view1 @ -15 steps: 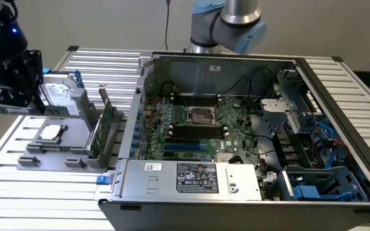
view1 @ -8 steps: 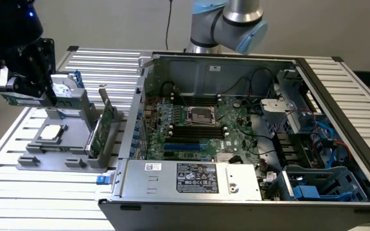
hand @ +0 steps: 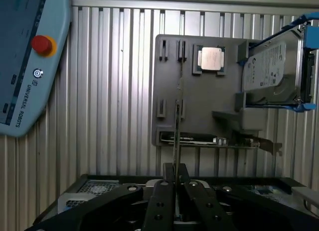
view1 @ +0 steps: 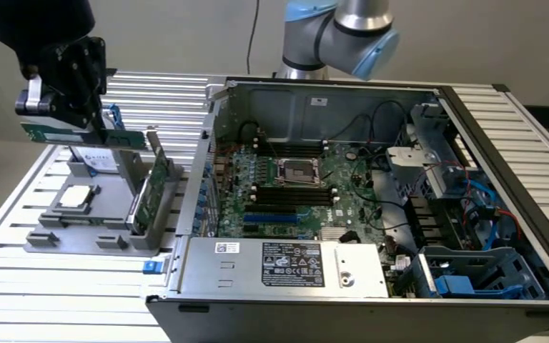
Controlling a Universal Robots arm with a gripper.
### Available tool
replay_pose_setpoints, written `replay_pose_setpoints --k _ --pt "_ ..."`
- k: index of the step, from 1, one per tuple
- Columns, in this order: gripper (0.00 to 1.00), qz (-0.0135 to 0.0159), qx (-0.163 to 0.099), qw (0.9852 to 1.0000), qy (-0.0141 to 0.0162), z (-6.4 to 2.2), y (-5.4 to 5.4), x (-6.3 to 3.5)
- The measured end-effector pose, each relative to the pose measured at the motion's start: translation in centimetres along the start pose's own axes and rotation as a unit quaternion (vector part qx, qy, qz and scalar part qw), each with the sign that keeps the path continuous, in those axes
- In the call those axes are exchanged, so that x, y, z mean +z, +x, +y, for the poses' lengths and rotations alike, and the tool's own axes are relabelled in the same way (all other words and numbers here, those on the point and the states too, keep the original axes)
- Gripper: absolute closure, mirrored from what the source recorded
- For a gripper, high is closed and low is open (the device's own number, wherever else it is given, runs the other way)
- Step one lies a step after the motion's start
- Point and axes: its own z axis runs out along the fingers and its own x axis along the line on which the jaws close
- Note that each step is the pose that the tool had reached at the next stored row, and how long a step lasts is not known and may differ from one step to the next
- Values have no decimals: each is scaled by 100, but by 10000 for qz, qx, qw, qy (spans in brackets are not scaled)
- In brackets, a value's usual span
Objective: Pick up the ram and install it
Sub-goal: 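Pick up the ram and move it above insertion slot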
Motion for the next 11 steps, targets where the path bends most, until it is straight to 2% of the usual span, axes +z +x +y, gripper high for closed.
replay_pose_setpoints --k 7,11 --pt "86 -2 3 10000 -98 -312 2 -135" --pt "86 -3 4 9998 -175 -491 4 -189"
